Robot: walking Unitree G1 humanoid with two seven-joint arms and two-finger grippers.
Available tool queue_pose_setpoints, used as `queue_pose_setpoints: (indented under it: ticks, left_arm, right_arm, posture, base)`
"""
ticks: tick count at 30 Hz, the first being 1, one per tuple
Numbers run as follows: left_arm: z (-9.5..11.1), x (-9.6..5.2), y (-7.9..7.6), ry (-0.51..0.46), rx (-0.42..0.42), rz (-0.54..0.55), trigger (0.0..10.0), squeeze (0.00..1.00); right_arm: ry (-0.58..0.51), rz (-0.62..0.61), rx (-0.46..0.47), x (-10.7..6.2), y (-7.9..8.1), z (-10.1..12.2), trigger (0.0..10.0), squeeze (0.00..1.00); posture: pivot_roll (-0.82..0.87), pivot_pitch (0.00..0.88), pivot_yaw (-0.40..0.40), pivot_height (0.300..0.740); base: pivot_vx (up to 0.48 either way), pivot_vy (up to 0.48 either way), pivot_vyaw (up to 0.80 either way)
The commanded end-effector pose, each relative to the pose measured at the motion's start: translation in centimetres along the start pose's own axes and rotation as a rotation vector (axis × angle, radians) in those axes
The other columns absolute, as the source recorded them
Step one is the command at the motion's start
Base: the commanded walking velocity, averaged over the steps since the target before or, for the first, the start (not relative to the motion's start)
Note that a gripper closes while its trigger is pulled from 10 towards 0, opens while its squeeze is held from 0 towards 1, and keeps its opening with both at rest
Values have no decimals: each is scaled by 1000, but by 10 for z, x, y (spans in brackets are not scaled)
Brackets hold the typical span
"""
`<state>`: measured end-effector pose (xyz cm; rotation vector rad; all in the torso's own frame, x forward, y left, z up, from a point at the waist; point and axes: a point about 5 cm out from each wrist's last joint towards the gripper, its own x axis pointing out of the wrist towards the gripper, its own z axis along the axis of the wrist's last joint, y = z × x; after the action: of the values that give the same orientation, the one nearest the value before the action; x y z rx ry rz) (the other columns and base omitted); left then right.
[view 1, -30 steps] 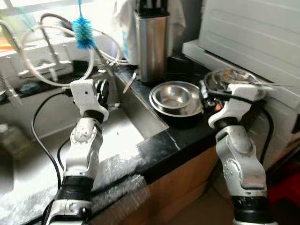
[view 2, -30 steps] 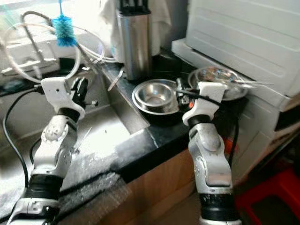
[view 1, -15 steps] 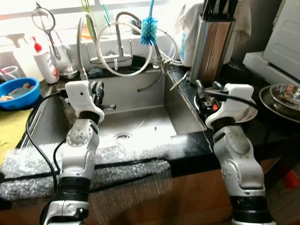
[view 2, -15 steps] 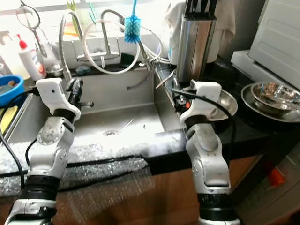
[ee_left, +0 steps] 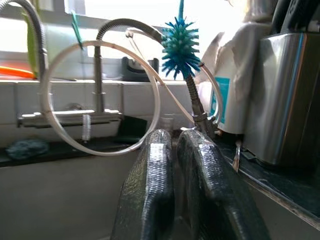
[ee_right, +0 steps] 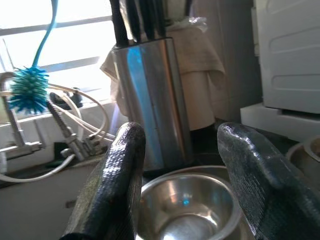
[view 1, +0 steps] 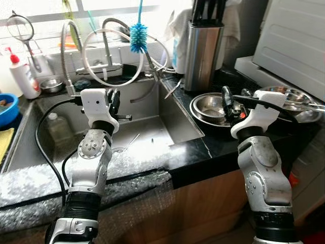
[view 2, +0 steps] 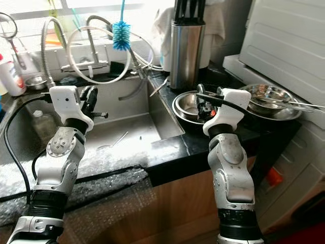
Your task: Kitchen organization
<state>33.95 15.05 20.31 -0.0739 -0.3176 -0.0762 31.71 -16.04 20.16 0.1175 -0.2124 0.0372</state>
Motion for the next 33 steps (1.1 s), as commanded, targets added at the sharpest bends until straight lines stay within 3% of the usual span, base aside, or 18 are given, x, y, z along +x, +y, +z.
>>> queue_pose_setpoints:
  ticks: [1,12,24,31,33]
  left_arm:
    - [1,1,0,6,9,-4,10000,0]
    - [0,1,-1,7,8,-6,10000,0]
    - [0,0,0,-5,1,-4,10000,0]
    - [0,0,0,-3,4,-8,10000,0]
    - [-1,0,0,-1,5,-11,10000,0]
  right_arm:
    - [0,3,-8,2,1,3,10000,0]
    - [-8,21,-12,1,5,4,10000,0]
    - [-3,14,0,1,6,3,10000,0]
    - [13,-93,58,2,-3,7,10000,0]
    - [6,-196,118,2,-15,13,10000,0]
  posture:
    - [-190,0,19,740]
    - [-191,0,18,740]
    - [-191,0,16,740]
    - [-193,0,17,740]
    - [-195,0,19,740]
  base:
    - [304,0,0]
    - [307,0,181]
    - [0,0,0]
    - [0,0,0]
    - [0,0,0]
